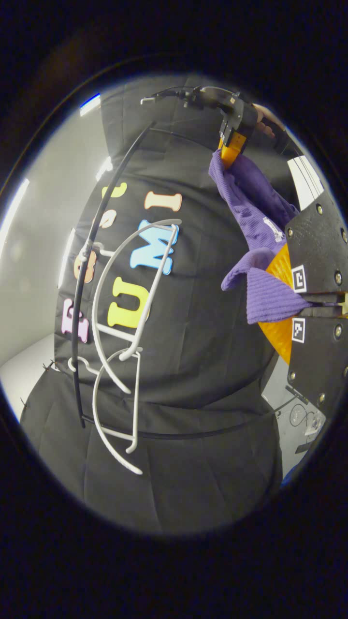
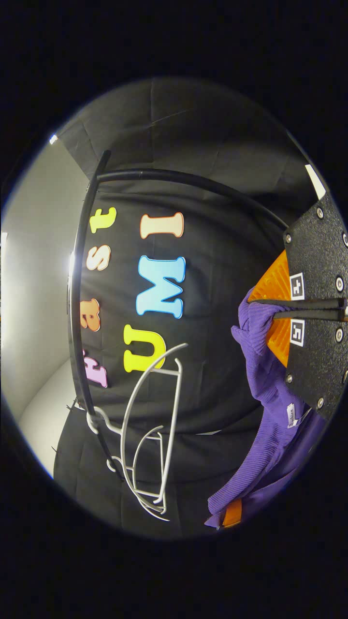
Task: Grasp the clothes on the hanger with both hands and then place them into the laundry hamper below.
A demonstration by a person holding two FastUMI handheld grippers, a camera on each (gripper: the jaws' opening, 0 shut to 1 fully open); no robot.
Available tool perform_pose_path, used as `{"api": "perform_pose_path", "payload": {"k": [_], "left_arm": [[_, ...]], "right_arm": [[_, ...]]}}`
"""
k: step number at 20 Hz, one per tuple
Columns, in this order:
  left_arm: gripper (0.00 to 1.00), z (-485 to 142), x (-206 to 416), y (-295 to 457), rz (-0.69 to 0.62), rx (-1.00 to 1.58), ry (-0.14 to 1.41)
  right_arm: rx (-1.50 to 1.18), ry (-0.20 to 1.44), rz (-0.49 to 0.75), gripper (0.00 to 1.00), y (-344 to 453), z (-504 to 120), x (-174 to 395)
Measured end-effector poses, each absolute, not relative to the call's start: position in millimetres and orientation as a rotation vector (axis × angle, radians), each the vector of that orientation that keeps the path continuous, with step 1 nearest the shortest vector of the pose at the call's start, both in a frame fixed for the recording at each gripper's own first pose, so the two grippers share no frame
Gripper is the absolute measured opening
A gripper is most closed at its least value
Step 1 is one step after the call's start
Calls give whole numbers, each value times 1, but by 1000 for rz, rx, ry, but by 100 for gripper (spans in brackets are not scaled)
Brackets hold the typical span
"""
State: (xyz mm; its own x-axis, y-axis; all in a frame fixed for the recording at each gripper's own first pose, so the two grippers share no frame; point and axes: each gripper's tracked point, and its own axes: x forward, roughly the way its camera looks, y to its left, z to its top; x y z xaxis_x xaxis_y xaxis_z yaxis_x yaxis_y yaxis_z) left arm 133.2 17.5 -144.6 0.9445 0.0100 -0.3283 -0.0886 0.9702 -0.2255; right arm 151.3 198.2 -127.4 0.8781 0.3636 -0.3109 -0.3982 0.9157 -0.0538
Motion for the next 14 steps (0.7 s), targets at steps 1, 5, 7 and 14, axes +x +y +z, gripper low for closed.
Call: {"api": "perform_pose_path", "payload": {"k": [1,5,7,14], "left_arm": [[4,-145,123,22,30,-244,334],[4,-156,88,37,-36,-250,357],[4,-166,75,42,-58,-253,383],[0,-232,47,34,-99,-181,473]], "right_arm": [[-123,320,391,0,200,-129,136],[-76,377,347,0,205,-131,78],[-66,395,344,0,210,-134,52],[-18,574,419,0,237,-196,-16]]}}
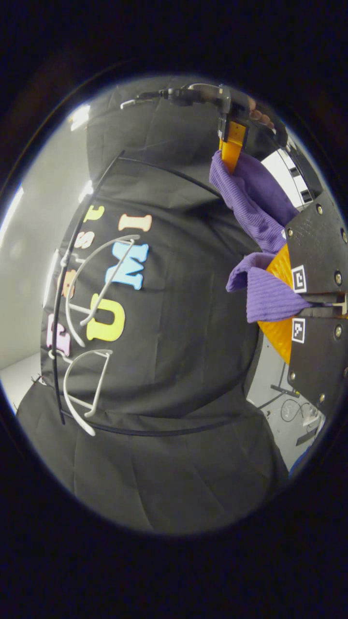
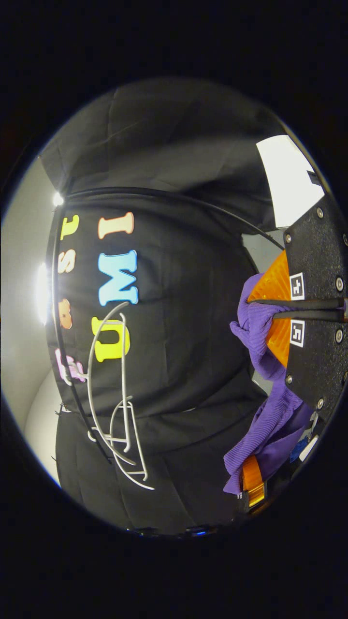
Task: Grasp the clothes on the hanger with both hands and then place them into the laundry hamper below.
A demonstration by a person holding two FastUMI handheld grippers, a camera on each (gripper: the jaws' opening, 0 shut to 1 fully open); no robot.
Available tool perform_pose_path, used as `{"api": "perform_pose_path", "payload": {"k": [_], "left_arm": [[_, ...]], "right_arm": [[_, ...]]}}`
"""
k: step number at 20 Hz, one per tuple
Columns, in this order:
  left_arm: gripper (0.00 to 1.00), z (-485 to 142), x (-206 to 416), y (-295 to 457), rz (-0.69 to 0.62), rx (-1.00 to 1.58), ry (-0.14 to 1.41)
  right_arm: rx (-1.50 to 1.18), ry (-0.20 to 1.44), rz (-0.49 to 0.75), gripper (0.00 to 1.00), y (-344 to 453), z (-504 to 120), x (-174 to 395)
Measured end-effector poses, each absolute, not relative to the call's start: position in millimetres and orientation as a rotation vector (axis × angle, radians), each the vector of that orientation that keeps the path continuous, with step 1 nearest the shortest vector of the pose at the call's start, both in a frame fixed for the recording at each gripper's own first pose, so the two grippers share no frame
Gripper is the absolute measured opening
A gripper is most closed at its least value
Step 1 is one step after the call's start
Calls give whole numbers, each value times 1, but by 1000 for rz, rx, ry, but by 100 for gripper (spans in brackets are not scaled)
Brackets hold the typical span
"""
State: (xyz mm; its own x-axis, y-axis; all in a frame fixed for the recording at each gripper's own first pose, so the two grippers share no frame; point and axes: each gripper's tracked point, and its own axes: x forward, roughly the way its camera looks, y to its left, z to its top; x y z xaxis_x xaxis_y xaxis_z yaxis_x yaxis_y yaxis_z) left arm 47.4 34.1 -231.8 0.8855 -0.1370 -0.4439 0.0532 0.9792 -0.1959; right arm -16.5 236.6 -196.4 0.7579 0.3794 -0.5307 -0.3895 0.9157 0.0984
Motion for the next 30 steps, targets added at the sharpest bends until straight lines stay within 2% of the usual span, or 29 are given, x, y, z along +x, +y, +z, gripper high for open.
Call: {"api": "perform_pose_path", "payload": {"k": [4,5,6,7,9,20,25,26,27,30], "left_arm": [[4,-282,25,27,-128,-187,554],[9,-293,22,23,-144,-193,570],[4,-304,19,18,-155,-196,588],[9,-314,17,15,-163,-195,611],[4,-331,23,10,-169,-184,644],[4,-430,31,3,-170,-173,813],[4,-452,36,-4,-166,-189,852],[8,-453,36,-7,-167,-185,853],[4,-453,37,-9,-168,-184,855],[5,-456,36,-17,-172,-194,864]], "right_arm": [[-19,672,449,1,238,-239,-41],[-9,696,446,1,237,-251,-46],[1,729,441,1,238,-265,-51],[17,769,436,1,241,-278,-55],[46,839,435,1,247,-302,-63],[44,1043,383,2,241,-389,-87],[47,1089,369,3,238,-402,-91],[49,1093,368,3,238,-406,-91],[50,1098,367,3,237,-408,-89],[54,1110,366,3,237,-410,-89]]}}
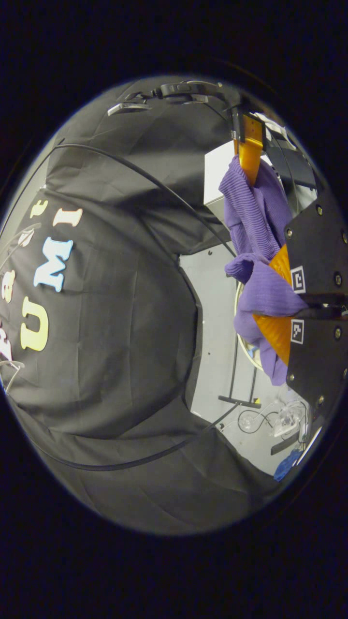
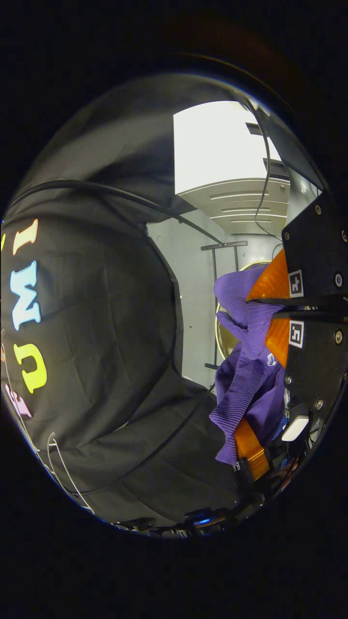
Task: Grasp the clothes on the hanger with both hands and then place them into the laundry hamper below.
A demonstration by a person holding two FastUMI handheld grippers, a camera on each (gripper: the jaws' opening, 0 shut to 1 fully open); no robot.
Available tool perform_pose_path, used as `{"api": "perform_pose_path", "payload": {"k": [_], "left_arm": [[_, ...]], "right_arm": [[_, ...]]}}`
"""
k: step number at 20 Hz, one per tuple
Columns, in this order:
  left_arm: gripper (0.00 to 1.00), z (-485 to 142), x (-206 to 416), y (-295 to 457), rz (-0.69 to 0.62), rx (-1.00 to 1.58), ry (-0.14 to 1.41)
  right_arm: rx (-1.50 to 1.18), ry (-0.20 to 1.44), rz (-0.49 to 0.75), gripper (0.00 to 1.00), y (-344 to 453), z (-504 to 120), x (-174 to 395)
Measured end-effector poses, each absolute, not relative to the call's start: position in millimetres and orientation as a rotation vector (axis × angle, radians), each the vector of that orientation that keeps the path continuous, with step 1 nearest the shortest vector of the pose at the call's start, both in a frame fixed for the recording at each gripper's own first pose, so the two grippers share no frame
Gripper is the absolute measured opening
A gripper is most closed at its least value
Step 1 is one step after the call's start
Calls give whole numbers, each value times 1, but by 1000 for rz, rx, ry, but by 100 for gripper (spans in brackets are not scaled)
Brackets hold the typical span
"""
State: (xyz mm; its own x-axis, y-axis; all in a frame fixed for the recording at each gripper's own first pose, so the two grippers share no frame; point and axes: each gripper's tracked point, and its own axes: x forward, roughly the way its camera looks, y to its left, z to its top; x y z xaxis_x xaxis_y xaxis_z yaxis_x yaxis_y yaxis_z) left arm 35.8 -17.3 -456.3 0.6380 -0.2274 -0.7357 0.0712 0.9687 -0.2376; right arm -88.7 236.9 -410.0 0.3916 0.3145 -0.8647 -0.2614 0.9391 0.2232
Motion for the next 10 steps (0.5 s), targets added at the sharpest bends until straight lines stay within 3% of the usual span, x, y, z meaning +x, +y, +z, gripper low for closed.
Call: {"api": "perform_pose_path", "payload": {"k": [10], "left_arm": [[5,-466,28,-10,-139,-173,889]], "right_arm": [[61,1120,335,7,234,-411,-90]]}}
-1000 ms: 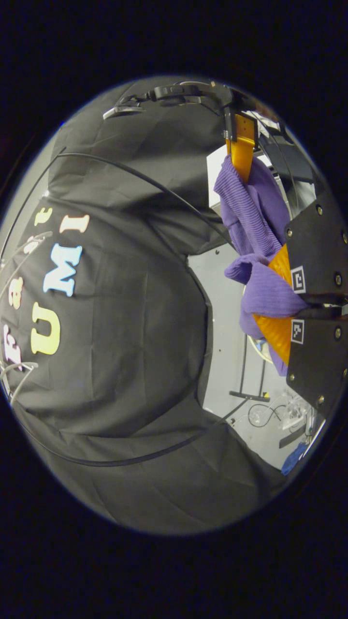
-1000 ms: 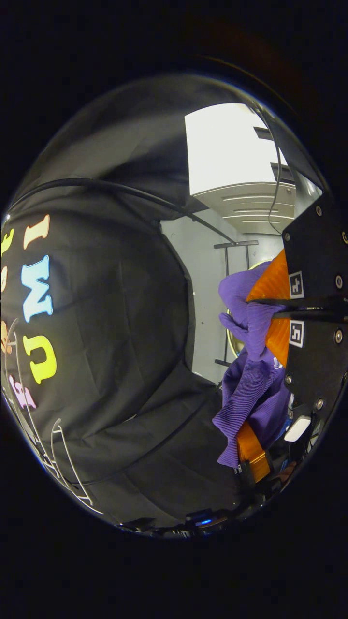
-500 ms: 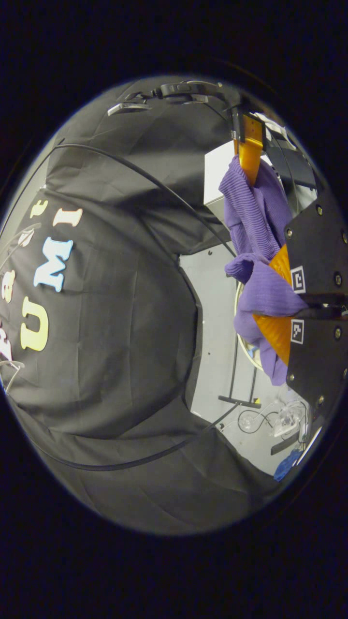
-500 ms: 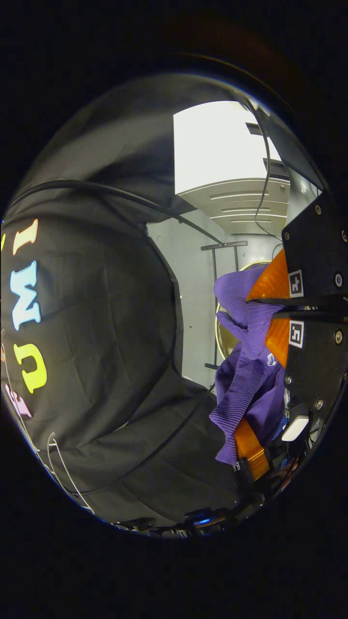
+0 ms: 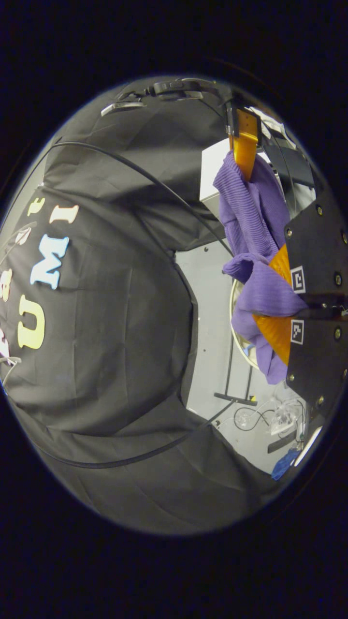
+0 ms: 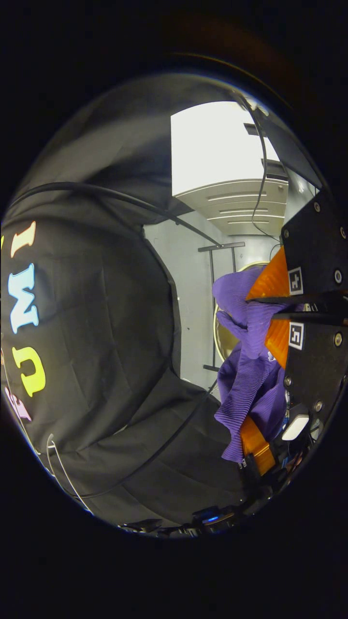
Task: Grasp the clothes on the hanger with both hands and then place them into the laundry hamper below.
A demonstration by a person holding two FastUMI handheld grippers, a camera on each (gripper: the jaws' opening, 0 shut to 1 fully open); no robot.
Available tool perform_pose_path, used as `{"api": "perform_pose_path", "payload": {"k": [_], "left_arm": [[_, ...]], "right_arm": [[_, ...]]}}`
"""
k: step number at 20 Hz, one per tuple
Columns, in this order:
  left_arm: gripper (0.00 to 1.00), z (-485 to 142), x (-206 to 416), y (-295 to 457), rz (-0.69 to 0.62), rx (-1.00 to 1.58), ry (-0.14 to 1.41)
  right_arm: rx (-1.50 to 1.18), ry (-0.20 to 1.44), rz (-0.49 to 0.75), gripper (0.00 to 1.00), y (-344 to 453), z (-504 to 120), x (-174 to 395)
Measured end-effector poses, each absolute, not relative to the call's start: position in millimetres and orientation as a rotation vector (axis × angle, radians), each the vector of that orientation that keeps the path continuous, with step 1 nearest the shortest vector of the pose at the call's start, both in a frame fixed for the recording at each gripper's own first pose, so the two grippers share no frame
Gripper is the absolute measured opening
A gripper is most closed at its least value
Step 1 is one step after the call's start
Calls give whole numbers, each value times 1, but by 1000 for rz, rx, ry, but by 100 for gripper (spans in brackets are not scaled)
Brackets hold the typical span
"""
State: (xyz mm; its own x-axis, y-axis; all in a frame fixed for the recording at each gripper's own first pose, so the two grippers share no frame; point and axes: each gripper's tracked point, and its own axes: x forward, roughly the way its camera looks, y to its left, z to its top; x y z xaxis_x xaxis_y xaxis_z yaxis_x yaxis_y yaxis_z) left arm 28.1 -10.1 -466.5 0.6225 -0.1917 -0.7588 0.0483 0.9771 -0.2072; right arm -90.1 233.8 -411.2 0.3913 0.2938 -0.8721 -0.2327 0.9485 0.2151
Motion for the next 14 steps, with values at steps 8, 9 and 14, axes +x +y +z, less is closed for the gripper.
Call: {"api": "perform_pose_path", "payload": {"k": [8,9,14], "left_arm": [[12,-466,18,-8,-121,-148,915],[13,-463,18,-7,-115,-153,907],[72,-439,18,13,-66,-144,858]], "right_arm": [[117,1124,334,17,234,-401,-94],[125,1112,336,26,236,-395,-92],[140,1043,326,73,232,-374,-75]]}}
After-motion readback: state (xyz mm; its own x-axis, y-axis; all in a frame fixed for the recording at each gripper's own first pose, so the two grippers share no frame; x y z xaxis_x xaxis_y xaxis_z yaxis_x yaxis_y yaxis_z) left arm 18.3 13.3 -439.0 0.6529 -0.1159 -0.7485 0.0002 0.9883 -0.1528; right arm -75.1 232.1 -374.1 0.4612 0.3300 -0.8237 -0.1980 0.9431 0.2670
